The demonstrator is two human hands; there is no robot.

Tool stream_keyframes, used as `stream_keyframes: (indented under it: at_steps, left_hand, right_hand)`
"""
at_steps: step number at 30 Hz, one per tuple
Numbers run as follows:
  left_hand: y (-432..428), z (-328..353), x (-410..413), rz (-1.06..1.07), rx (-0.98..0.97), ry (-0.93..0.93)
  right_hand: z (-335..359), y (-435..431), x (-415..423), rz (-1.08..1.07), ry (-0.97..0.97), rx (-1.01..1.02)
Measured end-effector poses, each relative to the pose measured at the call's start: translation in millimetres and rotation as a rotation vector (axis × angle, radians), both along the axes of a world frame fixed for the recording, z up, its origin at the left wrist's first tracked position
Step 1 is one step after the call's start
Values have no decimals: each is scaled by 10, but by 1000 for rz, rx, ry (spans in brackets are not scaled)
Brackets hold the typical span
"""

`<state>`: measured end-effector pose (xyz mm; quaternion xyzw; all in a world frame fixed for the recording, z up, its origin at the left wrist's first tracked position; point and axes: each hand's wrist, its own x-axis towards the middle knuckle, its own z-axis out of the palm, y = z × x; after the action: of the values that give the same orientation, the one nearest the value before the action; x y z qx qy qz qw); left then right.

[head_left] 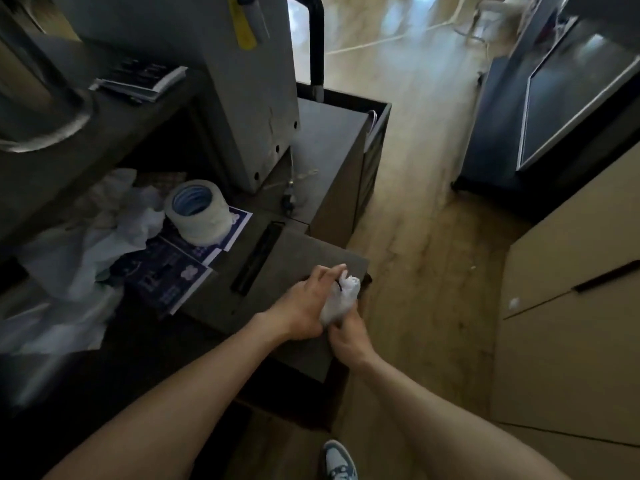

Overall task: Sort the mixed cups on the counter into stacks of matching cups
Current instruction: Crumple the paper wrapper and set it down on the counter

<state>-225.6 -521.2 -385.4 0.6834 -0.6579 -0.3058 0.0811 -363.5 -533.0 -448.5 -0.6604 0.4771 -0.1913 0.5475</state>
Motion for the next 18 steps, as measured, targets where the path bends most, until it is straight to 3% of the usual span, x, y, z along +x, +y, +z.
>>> stream_keyframes:
  at_steps: [2,4,7,9,12,15,18]
  left_hand:
    - [-39,114,67,18,88,133]
    - [-94,218,85,10,104,93]
    - [-165,277,-27,-37,55,-340]
    - [-157,243,-112,-74,237,-469]
    - [-125,150,-142,-104,505,-372]
    - [-107,182,-167,-159,473,-378]
    - [-64,263,-255,-173,405,-441]
  right_hand:
    - [19,-85,89,27,54,110]
    - [73,-180,162,100,215,171]
    - [146,-252,225,73,300,220]
    - [90,-246,205,-30,330,150]
    - [108,-147,100,-9,309,89]
    - [166,-136,-33,208,253,206]
    - [231,-166,-109,-116,217,162]
